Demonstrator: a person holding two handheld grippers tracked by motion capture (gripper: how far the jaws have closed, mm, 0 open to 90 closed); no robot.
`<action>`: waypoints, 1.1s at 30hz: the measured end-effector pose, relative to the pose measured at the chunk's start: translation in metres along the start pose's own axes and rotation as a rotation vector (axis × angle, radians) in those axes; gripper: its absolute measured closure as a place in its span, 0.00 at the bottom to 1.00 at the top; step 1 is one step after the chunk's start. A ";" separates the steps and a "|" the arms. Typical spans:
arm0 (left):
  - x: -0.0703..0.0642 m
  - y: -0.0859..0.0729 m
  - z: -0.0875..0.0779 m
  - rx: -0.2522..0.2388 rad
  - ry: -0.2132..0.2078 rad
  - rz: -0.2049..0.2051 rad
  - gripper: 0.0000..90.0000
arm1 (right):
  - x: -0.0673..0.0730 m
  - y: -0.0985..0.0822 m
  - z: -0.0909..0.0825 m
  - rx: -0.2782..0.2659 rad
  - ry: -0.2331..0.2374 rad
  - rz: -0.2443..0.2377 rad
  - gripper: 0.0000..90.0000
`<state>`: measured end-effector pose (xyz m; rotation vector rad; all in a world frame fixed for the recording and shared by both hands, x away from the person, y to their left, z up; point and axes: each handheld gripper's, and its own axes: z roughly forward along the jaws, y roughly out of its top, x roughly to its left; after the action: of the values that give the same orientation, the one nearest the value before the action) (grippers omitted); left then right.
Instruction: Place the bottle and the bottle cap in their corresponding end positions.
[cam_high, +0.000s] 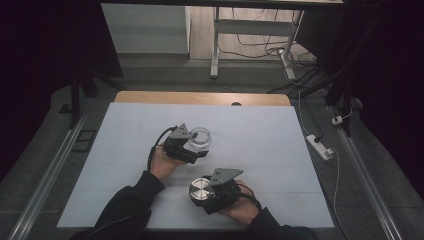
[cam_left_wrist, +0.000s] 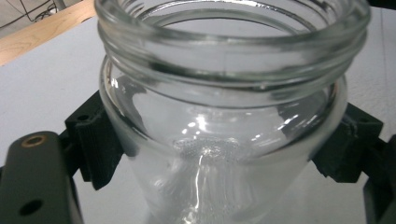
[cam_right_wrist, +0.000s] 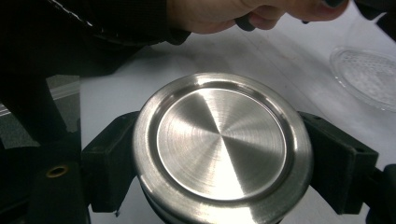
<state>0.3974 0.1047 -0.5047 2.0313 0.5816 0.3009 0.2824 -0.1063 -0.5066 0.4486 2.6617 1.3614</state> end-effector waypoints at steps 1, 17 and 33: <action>0.001 0.000 0.002 0.000 0.000 0.000 0.17 | 0.000 0.000 0.000 0.000 0.000 0.000 0.21; 0.016 -0.003 0.018 0.011 0.024 -0.010 0.17 | -0.010 -0.011 0.016 0.037 -0.033 -0.002 0.21; 0.020 -0.004 0.031 0.023 0.043 -0.011 0.17 | -0.013 -0.015 0.024 0.070 -0.053 -0.018 0.21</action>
<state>0.4269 0.0939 -0.5245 2.0473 0.6252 0.3329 0.2971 -0.1007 -0.5334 0.4602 2.6709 1.2365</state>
